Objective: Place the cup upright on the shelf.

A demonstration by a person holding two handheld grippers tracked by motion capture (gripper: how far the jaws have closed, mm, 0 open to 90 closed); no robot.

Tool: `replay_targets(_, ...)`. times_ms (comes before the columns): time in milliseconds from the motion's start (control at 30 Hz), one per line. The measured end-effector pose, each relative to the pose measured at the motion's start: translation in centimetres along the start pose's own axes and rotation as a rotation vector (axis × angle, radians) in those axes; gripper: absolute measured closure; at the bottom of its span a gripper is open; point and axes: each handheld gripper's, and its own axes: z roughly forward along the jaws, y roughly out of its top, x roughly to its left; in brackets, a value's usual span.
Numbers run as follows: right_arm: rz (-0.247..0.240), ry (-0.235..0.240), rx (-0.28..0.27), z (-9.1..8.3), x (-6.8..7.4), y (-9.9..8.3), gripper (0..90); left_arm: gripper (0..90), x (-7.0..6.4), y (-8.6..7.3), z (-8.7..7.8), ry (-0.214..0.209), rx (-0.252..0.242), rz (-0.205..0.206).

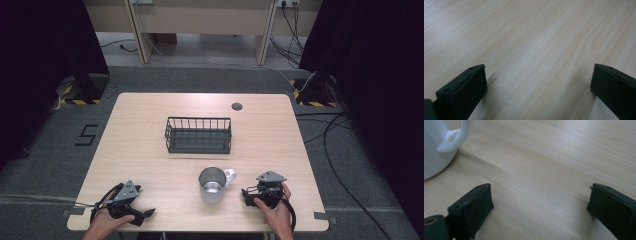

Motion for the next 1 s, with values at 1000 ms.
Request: replay_targets(1000,-0.008,0.019,-0.219,-4.2,1.0,-0.9,16.7,0.0,0.0,0.0,0.0,-0.005,0.003,0.006)
